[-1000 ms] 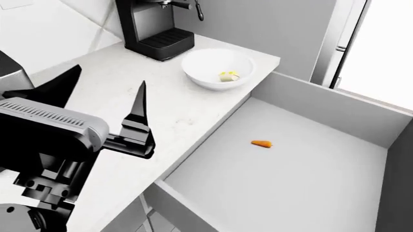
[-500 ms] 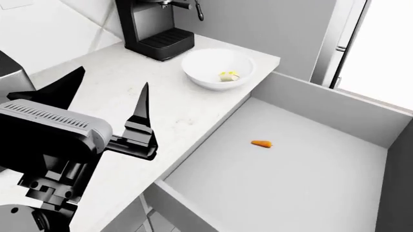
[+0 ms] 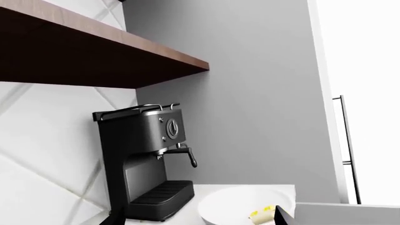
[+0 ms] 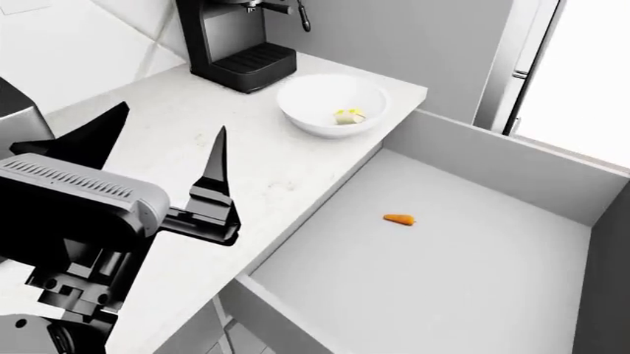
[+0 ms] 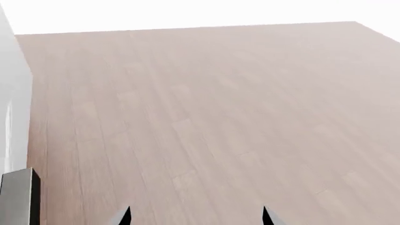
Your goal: Place the bar in the bowl and close the drawer.
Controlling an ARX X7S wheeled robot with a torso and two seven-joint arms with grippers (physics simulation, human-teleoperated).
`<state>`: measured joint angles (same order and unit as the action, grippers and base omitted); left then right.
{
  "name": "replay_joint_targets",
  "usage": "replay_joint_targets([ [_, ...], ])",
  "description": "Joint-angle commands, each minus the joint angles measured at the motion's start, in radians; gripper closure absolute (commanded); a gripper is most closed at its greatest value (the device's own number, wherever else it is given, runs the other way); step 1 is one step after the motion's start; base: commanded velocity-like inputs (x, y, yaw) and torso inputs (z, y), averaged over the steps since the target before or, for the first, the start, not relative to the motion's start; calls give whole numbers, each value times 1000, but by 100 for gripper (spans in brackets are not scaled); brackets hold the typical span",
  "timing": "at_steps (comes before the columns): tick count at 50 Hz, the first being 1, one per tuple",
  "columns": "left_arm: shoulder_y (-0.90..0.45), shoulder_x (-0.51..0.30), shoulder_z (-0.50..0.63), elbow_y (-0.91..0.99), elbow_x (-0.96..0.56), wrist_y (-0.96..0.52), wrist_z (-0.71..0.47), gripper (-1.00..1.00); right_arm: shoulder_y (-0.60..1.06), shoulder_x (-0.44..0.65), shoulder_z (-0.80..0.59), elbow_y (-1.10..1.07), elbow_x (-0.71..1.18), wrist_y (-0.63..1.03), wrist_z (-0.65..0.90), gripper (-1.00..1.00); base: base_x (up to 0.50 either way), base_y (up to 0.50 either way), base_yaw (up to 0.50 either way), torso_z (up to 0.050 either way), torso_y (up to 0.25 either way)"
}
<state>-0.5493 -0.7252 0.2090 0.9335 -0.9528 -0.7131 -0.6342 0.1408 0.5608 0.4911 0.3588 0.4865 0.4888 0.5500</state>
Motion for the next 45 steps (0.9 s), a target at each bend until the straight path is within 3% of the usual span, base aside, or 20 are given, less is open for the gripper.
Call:
replay_joint_targets([
  [1,9,-3,0,-2,4,13,3,-100,115,-28,-111,140,-57,-65,-52,-100,0,0,0,0,0],
  [22,24,-10,-2,-10,10,38,10,-100,274,-98,-258,272,-135,-104,-87,-100,-1,-2,1,0,0],
  [45,43,-12,7,-24,31,64,26,-100,496,-187,-386,645,-229,-247,-173,-100,3,-11,2,0,0],
])
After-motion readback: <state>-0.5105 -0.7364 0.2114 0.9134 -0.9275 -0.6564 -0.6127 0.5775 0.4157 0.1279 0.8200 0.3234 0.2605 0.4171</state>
